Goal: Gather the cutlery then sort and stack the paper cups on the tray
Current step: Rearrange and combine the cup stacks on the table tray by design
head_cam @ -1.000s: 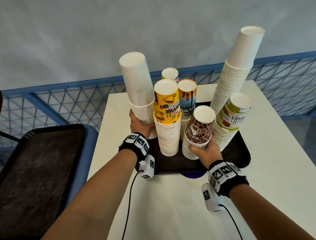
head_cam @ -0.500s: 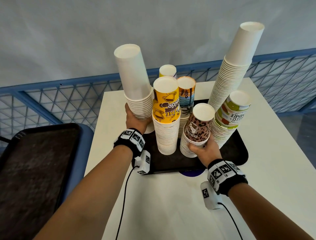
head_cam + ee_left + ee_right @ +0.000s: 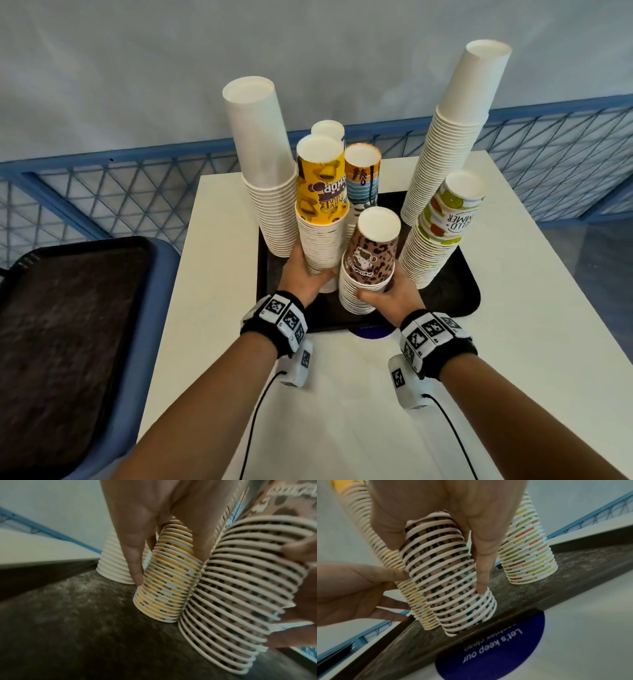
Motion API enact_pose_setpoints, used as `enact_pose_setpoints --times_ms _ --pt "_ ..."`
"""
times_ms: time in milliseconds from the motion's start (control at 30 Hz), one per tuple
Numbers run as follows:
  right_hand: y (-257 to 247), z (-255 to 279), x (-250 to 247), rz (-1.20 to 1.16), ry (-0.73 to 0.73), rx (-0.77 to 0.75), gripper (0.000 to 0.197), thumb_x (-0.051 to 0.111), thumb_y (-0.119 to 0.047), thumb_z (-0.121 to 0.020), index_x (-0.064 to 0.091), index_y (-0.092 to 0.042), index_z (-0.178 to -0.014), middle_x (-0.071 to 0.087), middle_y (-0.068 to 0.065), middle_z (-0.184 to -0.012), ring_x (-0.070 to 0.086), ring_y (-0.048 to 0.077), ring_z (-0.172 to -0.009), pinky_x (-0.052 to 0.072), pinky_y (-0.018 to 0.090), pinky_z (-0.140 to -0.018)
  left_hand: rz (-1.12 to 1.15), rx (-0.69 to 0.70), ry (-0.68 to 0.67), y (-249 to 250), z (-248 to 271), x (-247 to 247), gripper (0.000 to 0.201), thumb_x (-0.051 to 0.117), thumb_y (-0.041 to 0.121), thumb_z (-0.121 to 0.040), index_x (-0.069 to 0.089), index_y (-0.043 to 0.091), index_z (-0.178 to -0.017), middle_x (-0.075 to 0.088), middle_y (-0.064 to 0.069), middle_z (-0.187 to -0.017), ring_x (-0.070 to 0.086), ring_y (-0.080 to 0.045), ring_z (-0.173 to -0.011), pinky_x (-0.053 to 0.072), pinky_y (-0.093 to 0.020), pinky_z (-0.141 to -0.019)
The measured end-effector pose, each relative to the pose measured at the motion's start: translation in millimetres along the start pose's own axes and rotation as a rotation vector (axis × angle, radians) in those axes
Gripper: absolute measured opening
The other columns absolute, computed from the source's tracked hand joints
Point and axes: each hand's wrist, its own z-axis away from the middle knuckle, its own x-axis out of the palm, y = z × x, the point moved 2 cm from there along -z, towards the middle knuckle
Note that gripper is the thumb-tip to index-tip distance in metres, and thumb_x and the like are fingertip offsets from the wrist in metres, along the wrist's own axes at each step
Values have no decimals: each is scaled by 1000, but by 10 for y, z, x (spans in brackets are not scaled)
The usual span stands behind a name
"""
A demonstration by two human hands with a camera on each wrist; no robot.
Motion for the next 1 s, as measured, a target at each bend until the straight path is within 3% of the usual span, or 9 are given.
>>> enact_pose_setpoints --times_ms 167,233,400,467,533,567,733,933,1000 --pt "23 45 178 12 -64 12 77 81 -12 -62 44 -20 -129 61 -2 -113 56 13 -106 42 25 -91 -62 -10 -111 -31 -143 -132 88 78 19 -70 28 21 -143 51 -3 -137 47 -18 -126 37 -31 -104" --pt "-8 76 233 13 -76 15 77 81 -12 -62 44 -20 -129 61 -2 -113 56 11 -105 43 24 -91 -170 -45 -194 -36 -126 -237 95 71 10 -72 16 25 -148 46 -3 -141 44 -20 -129 37 -32 -106" --pt "-91 183 380 -34 -83 4 73 82 -11 -62 47 -18 -126 58 -12 -102 57 -1 -90 43 2 -71 19 -27 -418 -120 346 -306 119 75 35 -48 10 34 -147 34 15 -146 33 -6 -136 31 -33 -111" --pt "-118 198 561 -3 -102 0 80 82 -28 -57 44 -24 -128 58 -3 -117 57 12 -107 50 19 -86 103 -27 -355 -156 471 -274 112 82 34 -50 20 29 -144 48 13 -136 45 -4 -127 38 -27 -106" --pt "-155 223 756 53 -147 -30 92 74 -45 -51 38 -27 -133 54 5 -127 52 21 -118 47 39 -99 152 -46 -167 -156 513 -306 104 85 24 -52 30 22 -139 55 12 -122 53 -3 -115 44 -18 -95" --pt "-163 232 842 73 -182 -49 96 73 -45 -49 35 -25 -135 52 7 -129 50 22 -120 45 42 -102 144 -52 -62 -150 514 -344 98 86 20 -53 33 20 -137 56 10 -119 55 -7 -113 45 -18 -92" --pt "-181 269 929 196 -269 -117 82 72 -11 -71 29 -13 -141 40 11 -140 41 25 -128 36 38 -109 79 -63 168 -211 441 -579 95 81 34 -47 39 17 -131 56 7 -115 55 -12 -107 41 -24 -89" --pt "84 213 343 215 92 -21 51 68 -10 -77 47 -6 -123 45 13 -122 49 18 -103 41 24 -91 27 -86 234 -179 230 -633 91 85 26 -55 37 19 -133 57 1 -126 54 -16 -114 42 -31 -100" --pt "186 191 84 233 152 26 51 69 -11 -77 45 -3 -122 44 15 -123 48 22 -106 40 25 -91 1 -101 216 -164 269 -572 93 85 16 -60 33 18 -137 53 5 -126 51 -13 -113 40 -29 -100"
